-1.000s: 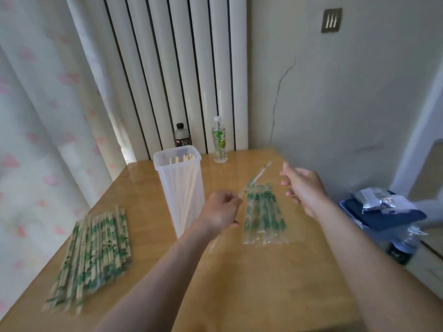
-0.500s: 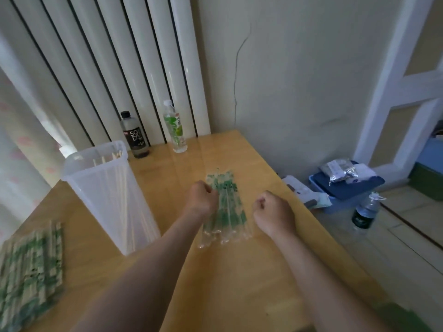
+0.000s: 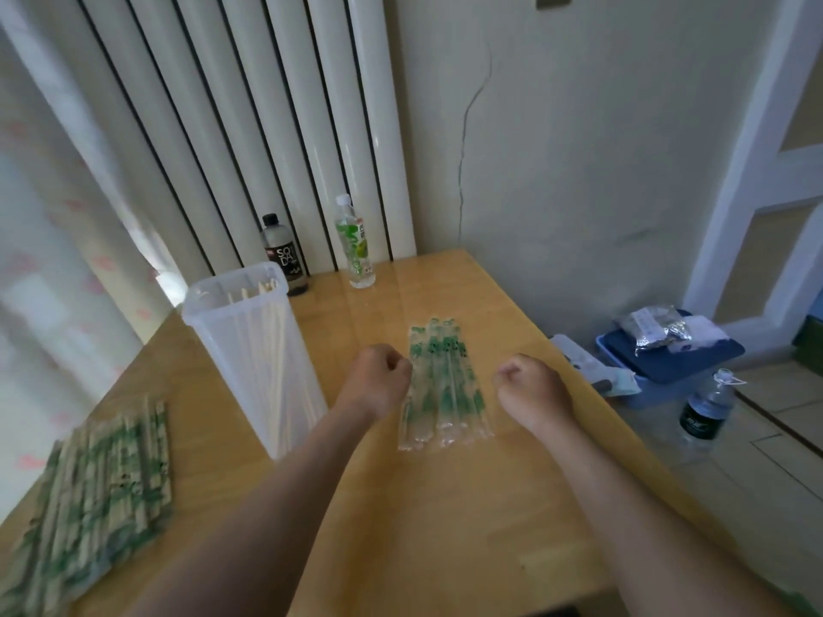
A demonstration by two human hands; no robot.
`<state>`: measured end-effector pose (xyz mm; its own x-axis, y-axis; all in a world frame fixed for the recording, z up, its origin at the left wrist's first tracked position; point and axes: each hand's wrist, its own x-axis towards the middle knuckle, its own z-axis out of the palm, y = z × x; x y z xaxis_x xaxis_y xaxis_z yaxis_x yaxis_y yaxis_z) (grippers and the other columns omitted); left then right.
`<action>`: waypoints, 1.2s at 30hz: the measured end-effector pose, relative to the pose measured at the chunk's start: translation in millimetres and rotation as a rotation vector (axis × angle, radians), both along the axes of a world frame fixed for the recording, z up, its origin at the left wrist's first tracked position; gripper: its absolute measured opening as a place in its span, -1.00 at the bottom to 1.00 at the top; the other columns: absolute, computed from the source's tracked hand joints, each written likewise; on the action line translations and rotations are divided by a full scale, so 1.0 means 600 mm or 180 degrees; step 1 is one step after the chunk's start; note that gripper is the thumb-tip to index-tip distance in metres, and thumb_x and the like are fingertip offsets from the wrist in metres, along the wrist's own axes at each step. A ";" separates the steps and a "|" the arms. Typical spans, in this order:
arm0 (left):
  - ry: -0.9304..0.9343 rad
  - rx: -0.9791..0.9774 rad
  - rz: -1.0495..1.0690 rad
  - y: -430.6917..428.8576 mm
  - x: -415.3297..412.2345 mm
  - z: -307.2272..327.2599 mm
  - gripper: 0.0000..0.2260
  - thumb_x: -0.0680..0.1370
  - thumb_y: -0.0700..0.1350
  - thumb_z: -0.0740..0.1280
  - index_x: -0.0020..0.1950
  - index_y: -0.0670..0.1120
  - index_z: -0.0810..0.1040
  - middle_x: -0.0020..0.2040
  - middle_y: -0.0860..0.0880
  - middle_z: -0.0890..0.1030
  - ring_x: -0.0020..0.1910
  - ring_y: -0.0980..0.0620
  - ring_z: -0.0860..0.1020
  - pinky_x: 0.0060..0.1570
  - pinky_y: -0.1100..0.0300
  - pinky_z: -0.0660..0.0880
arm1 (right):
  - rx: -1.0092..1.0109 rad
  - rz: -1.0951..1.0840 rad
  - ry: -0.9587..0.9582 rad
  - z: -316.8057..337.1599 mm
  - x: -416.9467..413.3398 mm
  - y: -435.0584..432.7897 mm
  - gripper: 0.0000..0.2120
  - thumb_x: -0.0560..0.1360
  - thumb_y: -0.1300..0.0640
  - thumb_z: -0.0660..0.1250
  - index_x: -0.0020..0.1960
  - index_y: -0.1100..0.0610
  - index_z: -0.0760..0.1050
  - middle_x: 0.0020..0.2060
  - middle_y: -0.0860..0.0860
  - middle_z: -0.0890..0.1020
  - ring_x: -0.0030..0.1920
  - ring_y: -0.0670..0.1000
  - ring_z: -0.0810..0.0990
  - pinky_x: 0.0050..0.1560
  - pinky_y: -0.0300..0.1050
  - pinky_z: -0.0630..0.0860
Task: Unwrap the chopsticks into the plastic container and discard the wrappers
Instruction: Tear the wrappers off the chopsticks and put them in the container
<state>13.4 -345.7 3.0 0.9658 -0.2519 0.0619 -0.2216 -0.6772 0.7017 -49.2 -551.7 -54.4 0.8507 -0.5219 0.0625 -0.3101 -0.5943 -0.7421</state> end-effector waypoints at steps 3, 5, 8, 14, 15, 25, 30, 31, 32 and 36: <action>-0.0099 0.0194 -0.0267 0.044 -0.022 0.011 -0.83 0.61 -0.10 0.26 -0.10 -0.09 0.62 -0.20 -0.04 0.65 -0.22 0.00 0.57 -0.30 0.19 0.44 | 0.0012 0.0228 -0.0264 0.035 -0.002 0.031 -0.84 0.56 0.08 0.30 -0.12 0.11 0.60 -0.20 0.04 0.67 -0.14 0.11 0.64 -0.07 0.05 0.61; -0.0135 0.0187 -0.0404 0.076 -0.032 0.020 -0.82 0.62 -0.09 0.27 -0.07 -0.10 0.64 -0.18 -0.07 0.67 -0.18 -0.02 0.61 -0.25 0.15 0.50 | 0.0009 0.0678 -0.0436 0.067 -0.008 0.080 -0.79 0.55 0.11 0.30 -0.25 0.13 0.54 -0.39 -0.01 0.57 -0.32 0.05 0.54 -0.26 -0.05 0.48; -0.0252 0.0042 -0.0373 0.129 -0.043 0.034 -0.82 0.61 -0.11 0.29 -0.09 -0.13 0.66 -0.22 -0.08 0.68 -0.22 -0.02 0.62 -0.19 0.11 0.55 | 0.0043 0.1498 -0.0367 0.111 -0.018 0.174 -0.74 0.52 0.14 0.31 -0.35 0.09 0.47 -0.52 -0.10 0.39 -0.44 -0.06 0.36 -0.33 -0.12 0.27; -0.0016 0.0336 -0.0412 0.260 -0.068 0.042 -0.84 0.55 -0.21 0.27 -0.16 -0.13 0.62 -0.27 -0.05 0.65 -0.32 0.06 0.57 -0.25 0.13 0.53 | -0.0092 0.2393 -0.0086 0.133 -0.010 0.335 -0.71 0.47 0.19 0.29 -0.43 0.05 0.40 -0.55 -0.13 0.38 -0.45 -0.13 0.35 -0.36 -0.14 0.28; -0.0007 0.0387 -0.0338 0.287 -0.071 0.039 -0.84 0.56 -0.19 0.27 -0.17 -0.10 0.61 -0.27 -0.04 0.66 -0.33 0.08 0.56 -0.29 0.20 0.50 | -0.0115 0.2494 -0.0005 0.128 -0.005 0.356 -0.72 0.46 0.18 0.30 -0.43 0.07 0.43 -0.55 -0.13 0.42 -0.44 -0.14 0.38 -0.34 -0.13 0.32; -0.0871 0.1633 0.0947 0.529 -0.094 -0.067 -0.77 0.59 0.03 0.22 0.14 0.01 0.60 0.11 -0.03 0.55 0.13 -0.12 0.52 0.13 -0.01 0.47 | 0.0003 0.2981 0.0533 0.072 0.012 0.555 -0.76 0.63 0.03 0.21 -0.05 0.12 0.59 -0.37 0.01 0.54 -0.40 -0.02 0.54 -0.35 -0.18 0.48; -0.0859 0.1720 0.0889 0.565 -0.099 -0.115 -0.55 0.61 0.19 -0.01 0.34 0.10 0.52 0.26 0.05 0.49 0.27 -0.07 0.43 0.26 -0.02 0.34 | 0.0358 0.2563 0.0382 0.037 0.037 0.616 -0.79 0.65 -0.02 0.22 -0.02 0.04 0.57 -0.34 0.00 0.55 -0.43 -0.03 0.52 -0.40 -0.19 0.41; -0.0952 0.1640 0.0940 0.566 -0.100 -0.124 -0.50 0.58 0.21 -0.05 0.33 0.11 0.53 0.24 0.06 0.50 0.24 -0.06 0.45 0.23 -0.01 0.35 | 0.0395 0.2461 0.0365 0.028 0.043 0.623 -0.80 0.64 -0.03 0.24 -0.04 0.03 0.56 -0.31 0.01 0.55 -0.38 -0.02 0.52 -0.37 -0.17 0.41; -0.1052 0.1592 0.0992 0.566 -0.099 -0.131 -0.48 0.56 0.21 -0.07 0.31 0.11 0.55 0.21 0.07 0.52 0.21 -0.06 0.46 0.20 0.00 0.36 | 0.0392 0.2376 0.0342 0.020 0.048 0.627 -0.81 0.62 -0.04 0.26 -0.05 0.03 0.56 -0.28 0.00 0.56 -0.32 -0.01 0.52 -0.33 -0.14 0.41; -0.1228 0.1427 0.1076 0.566 -0.092 -0.145 -0.55 0.57 0.18 0.01 0.24 0.10 0.60 0.16 0.08 0.53 0.16 -0.03 0.46 0.15 0.02 0.36 | 0.0227 0.2267 0.0332 0.003 0.061 0.631 -0.79 0.53 -0.07 0.38 -0.13 0.06 0.58 -0.25 0.00 0.59 -0.24 0.01 0.55 -0.25 -0.09 0.41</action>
